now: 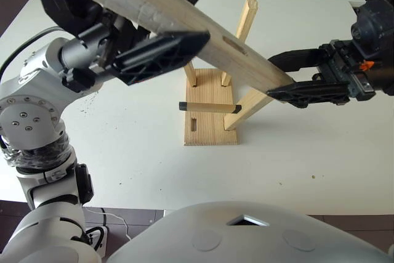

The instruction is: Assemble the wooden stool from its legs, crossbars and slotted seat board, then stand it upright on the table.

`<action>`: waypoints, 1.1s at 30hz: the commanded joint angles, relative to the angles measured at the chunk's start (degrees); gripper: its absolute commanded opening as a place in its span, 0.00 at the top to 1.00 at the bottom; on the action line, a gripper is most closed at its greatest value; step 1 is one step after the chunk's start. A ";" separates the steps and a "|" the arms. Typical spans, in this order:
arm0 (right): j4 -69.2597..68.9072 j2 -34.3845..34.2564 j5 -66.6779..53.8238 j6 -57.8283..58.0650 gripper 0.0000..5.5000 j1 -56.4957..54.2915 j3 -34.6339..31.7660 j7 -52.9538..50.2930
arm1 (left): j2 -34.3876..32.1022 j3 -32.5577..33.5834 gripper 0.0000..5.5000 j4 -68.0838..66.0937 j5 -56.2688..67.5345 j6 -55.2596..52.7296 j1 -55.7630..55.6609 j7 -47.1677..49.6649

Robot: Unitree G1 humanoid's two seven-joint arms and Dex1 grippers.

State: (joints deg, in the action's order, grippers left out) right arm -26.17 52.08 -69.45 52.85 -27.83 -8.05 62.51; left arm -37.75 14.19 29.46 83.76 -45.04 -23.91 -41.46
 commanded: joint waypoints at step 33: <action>3.67 1.67 1.68 3.44 0.43 -2.75 -0.59 5.18 | -0.83 -0.85 0.63 0.02 -4.38 5.11 2.71 -6.41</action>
State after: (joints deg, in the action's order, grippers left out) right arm -25.20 53.34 -64.59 53.64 -28.65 -6.91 68.52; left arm -38.28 11.96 30.67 78.10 -39.42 -19.98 -48.84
